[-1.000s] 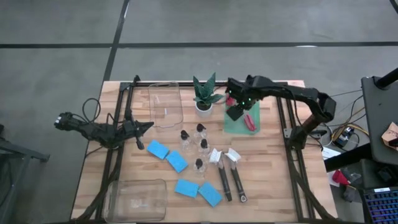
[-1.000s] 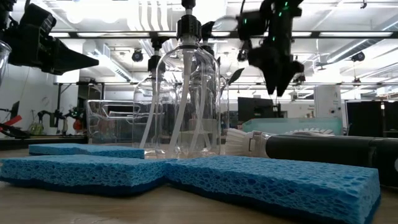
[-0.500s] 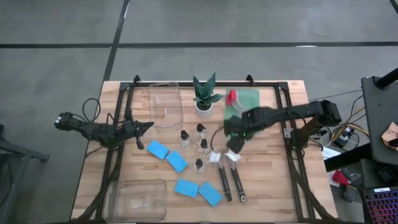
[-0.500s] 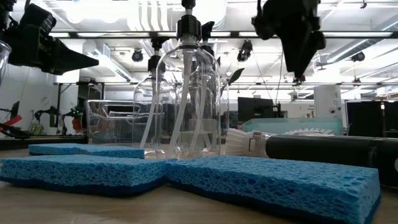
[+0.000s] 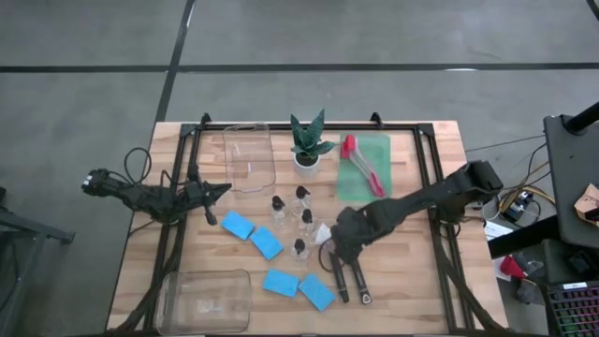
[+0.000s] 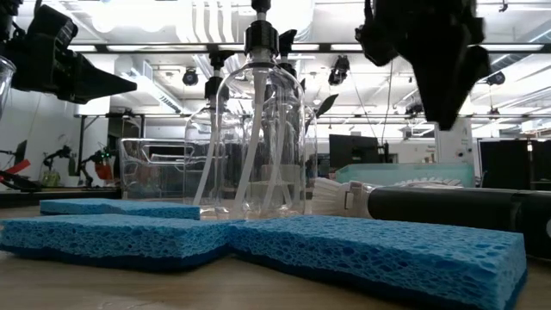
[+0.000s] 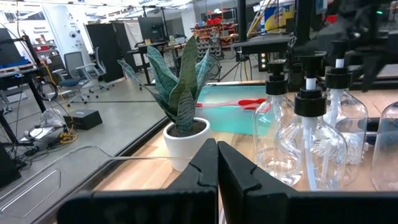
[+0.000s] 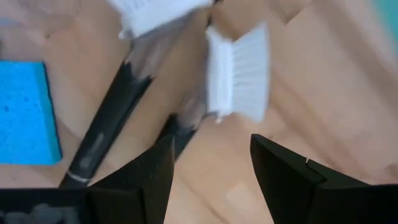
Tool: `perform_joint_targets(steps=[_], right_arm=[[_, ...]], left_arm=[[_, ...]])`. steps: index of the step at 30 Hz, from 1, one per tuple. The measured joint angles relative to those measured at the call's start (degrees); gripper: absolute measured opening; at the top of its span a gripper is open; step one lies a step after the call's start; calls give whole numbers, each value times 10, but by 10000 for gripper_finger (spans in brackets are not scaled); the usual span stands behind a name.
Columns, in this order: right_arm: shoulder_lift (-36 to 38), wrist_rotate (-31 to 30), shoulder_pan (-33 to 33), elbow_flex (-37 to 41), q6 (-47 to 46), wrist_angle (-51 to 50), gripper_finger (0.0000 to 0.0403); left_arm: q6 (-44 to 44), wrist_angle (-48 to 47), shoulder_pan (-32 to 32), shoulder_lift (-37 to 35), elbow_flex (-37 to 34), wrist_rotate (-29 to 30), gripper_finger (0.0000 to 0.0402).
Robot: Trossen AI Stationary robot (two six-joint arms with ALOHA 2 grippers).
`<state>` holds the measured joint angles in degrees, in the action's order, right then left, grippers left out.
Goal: Pick & Place Kitchen Sink Supplies
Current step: Put the black dish brush into the green bin
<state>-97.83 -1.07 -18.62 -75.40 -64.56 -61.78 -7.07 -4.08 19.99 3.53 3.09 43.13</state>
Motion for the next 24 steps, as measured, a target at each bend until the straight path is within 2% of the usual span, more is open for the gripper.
perform_joint_targets(steps=[5, 10, 15, 24], right_arm=[[-29, 16, -29, 0, -56, 13, 206], [-53, 16, -39, 1, -54, 47, 209], [-78, 30, -39, 2, -32, 78, 230], [-91, 24, -55, 19, -99, 73, 257]], left_arm=[[0, 0, 0, 0, 0, 0, 0], [0, 0, 0, 0, 0, 0, 0], [0, 0, 0, 0, 0, 0, 0], [0, 0, 0, 0, 0, 0, 0]])
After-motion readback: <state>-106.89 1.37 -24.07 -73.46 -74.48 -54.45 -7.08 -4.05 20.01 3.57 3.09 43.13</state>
